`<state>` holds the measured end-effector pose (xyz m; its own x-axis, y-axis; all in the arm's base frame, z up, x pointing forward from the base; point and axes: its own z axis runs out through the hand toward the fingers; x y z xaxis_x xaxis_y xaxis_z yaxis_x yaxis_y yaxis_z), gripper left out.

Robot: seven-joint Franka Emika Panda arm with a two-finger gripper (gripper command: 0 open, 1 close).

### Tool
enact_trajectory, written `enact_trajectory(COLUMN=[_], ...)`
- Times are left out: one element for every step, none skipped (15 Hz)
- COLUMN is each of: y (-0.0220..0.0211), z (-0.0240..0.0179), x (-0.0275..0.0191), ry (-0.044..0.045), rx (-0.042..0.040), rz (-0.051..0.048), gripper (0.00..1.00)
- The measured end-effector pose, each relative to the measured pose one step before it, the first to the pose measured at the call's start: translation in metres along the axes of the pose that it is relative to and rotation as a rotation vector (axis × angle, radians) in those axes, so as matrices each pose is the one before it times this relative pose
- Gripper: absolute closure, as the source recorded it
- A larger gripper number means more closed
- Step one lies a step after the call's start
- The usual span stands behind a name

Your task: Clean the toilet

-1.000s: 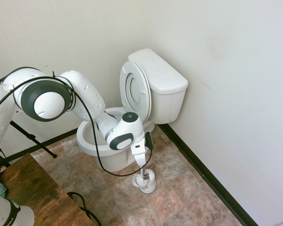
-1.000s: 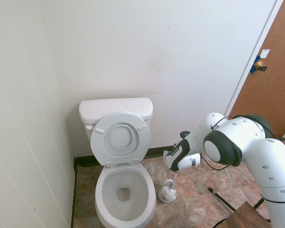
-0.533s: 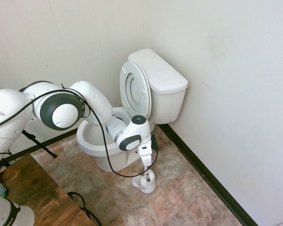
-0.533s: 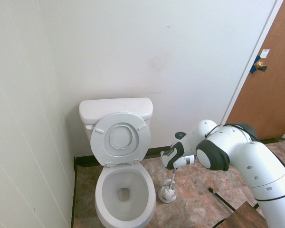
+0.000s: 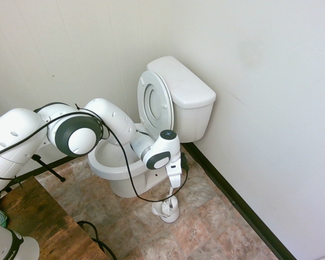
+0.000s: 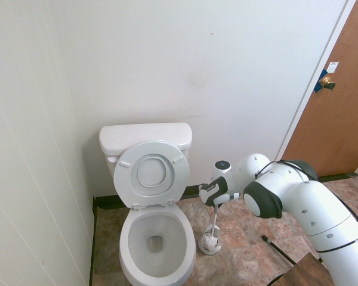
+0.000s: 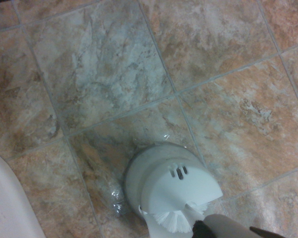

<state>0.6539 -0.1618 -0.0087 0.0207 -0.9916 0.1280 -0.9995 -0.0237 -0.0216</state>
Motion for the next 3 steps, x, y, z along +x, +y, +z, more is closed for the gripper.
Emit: enact_trajectory(y=[-0.00244,-0.00231,-0.00267], z=[0.00201,0.00190,0.00174], x=[0.00302,0.00336,0.00331], ry=[-0.00261,-0.00331,-0.00297], rx=[-0.00505,-0.00694,-0.00456], rz=[0.00271,0.00300,0.00296], gripper=[1.00,1.00,1.00])
